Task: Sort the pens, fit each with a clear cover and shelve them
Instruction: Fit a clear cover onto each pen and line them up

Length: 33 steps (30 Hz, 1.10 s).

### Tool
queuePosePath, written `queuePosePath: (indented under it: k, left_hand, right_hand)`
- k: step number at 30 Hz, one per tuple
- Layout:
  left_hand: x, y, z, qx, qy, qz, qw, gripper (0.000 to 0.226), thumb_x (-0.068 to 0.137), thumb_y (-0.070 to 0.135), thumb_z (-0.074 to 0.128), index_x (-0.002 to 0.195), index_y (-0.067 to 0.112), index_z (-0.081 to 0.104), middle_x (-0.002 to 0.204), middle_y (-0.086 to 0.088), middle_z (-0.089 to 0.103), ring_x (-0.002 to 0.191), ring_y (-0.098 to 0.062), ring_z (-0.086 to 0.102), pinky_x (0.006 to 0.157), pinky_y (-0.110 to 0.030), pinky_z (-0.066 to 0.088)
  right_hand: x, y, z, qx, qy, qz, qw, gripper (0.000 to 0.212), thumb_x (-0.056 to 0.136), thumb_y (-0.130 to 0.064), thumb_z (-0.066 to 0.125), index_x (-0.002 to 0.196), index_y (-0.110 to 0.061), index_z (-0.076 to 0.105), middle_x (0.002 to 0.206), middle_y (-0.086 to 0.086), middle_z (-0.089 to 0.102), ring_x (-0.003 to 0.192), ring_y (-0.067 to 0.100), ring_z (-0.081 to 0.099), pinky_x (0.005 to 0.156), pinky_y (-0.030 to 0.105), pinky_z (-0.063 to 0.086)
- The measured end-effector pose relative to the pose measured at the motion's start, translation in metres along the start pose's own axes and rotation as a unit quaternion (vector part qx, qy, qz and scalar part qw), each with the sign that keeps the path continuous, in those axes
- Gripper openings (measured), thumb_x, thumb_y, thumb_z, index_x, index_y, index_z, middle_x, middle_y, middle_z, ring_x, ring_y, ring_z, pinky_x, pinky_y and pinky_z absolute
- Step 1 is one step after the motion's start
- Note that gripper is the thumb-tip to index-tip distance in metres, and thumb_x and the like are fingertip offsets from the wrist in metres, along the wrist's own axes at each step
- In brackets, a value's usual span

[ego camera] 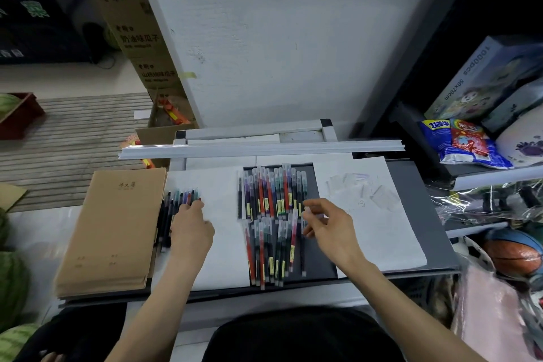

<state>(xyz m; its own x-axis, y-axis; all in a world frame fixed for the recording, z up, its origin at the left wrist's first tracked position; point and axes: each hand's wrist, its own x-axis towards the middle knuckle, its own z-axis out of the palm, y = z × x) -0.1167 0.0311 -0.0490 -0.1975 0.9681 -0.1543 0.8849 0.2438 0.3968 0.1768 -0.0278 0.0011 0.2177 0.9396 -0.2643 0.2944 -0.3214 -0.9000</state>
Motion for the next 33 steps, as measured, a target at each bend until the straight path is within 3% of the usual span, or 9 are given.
queuePosePath:
  k: [7, 10, 14, 17, 20, 23, 25, 28, 33]
  left_hand:
    - [-0.007, 0.003, 0.001, -0.014, 0.001, -0.01, 1.0, 0.043, 0.093, -0.005, 0.054, 0.135, 0.005, 0.058, 0.111, -0.014, 0.059, 0.09, -0.028, 0.053, 0.068, -0.032, 0.039]
    - [-0.009, -0.001, 0.002, -0.015, 0.012, -0.017, 1.0, 0.025, 0.095, 0.003, 0.062, 0.119, 0.007, 0.062, 0.099, -0.007, 0.057, 0.082, -0.025, 0.053, 0.067, -0.037, 0.043]
    - [-0.017, 0.001, 0.002, 0.0, -0.002, -0.038, 0.999, 0.015, 0.095, 0.011, 0.062, 0.109, 0.009, 0.066, 0.094, -0.006, 0.067, 0.079, -0.024, 0.058, 0.067, -0.041, 0.053]
    - [-0.031, 0.013, -0.002, -0.047, 0.0, -0.025, 0.999, 0.019, 0.093, 0.021, 0.064, 0.112, 0.018, 0.069, 0.103, 0.003, 0.068, 0.084, -0.019, 0.063, 0.073, -0.037, 0.055]
    - [-0.047, 0.035, -0.009, -0.156, -0.018, 0.036, 0.987, 0.018, 0.1, 0.022, 0.059, 0.115, 0.02, 0.068, 0.107, 0.005, 0.068, 0.075, -0.006, 0.062, 0.071, -0.028, 0.05]
    - [-0.065, 0.06, -0.02, -0.268, -0.06, 0.09, 0.957, 0.019, 0.108, 0.02, 0.049, 0.116, 0.025, 0.065, 0.085, -0.002, 0.068, 0.047, -0.006, 0.044, 0.05, -0.019, 0.036]
    - [-0.077, 0.074, -0.028, -0.306, -0.092, 0.107, 0.942, 0.022, 0.109, 0.022, 0.047, 0.112, 0.034, 0.065, 0.071, -0.01, 0.065, 0.047, -0.01, 0.04, 0.048, -0.024, 0.032]
    - [-0.092, 0.091, -0.034, -0.347, -0.116, 0.12, 0.923, 0.025, 0.109, 0.021, 0.047, 0.109, 0.035, 0.068, 0.057, 0.001, 0.051, 0.049, -0.011, 0.038, 0.047, -0.023, 0.031]
    - [-0.1, 0.102, -0.037, -0.368, -0.111, 0.132, 0.914, 0.023, 0.108, 0.029, 0.051, 0.104, 0.034, 0.073, 0.058, 0.0, 0.048, 0.052, -0.012, 0.039, 0.049, -0.024, 0.032]
  right_hand:
    - [-0.005, -0.007, 0.013, 0.073, -0.01, 0.055, 0.996, 0.013, 0.09, -0.02, 0.08, 0.099, -0.018, 0.071, 0.081, 0.004, 0.075, 0.066, 0.022, 0.072, 0.07, 0.034, 0.06]
    - [-0.01, -0.008, 0.013, 0.111, -0.015, 0.065, 0.992, 0.011, 0.087, -0.017, 0.083, 0.091, -0.011, 0.074, 0.076, 0.005, 0.073, 0.062, 0.016, 0.064, 0.068, 0.029, 0.057]
    - [-0.012, -0.007, 0.015, 0.194, -0.035, 0.103, 0.975, 0.017, 0.088, -0.008, 0.079, 0.083, 0.006, 0.072, 0.088, 0.001, 0.075, 0.067, 0.012, 0.056, 0.066, 0.026, 0.048]
    - [-0.014, -0.01, 0.017, 0.246, -0.051, 0.126, 0.96, 0.026, 0.097, -0.015, 0.071, 0.092, 0.011, 0.071, 0.076, 0.006, 0.068, 0.069, 0.02, 0.051, 0.066, 0.029, 0.046]
    - [-0.014, -0.016, 0.016, 0.29, -0.067, 0.149, 0.943, 0.023, 0.1, -0.019, 0.066, 0.104, 0.001, 0.076, 0.088, 0.013, 0.071, 0.079, 0.024, 0.06, 0.079, 0.035, 0.051]
    - [-0.013, -0.027, 0.016, 0.317, -0.073, 0.153, 0.933, 0.016, 0.099, -0.005, 0.063, 0.11, -0.002, 0.075, 0.101, 0.015, 0.074, 0.088, 0.023, 0.068, 0.084, 0.033, 0.054]
    - [-0.012, -0.035, 0.017, 0.325, -0.06, 0.137, 0.934, 0.022, 0.098, 0.002, 0.063, 0.116, -0.005, 0.072, 0.097, 0.016, 0.075, 0.085, 0.021, 0.071, 0.084, 0.031, 0.056]
    - [-0.012, -0.048, 0.016, 0.386, -0.055, 0.129, 0.912, 0.02, 0.099, -0.003, 0.063, 0.118, -0.001, 0.069, 0.099, 0.018, 0.077, 0.088, 0.023, 0.074, 0.081, 0.03, 0.06]
    - [-0.012, -0.064, 0.017, 0.453, -0.025, 0.141, 0.88, 0.023, 0.105, -0.014, 0.056, 0.114, 0.005, 0.064, 0.108, 0.021, 0.077, 0.094, 0.032, 0.076, 0.079, 0.035, 0.065]
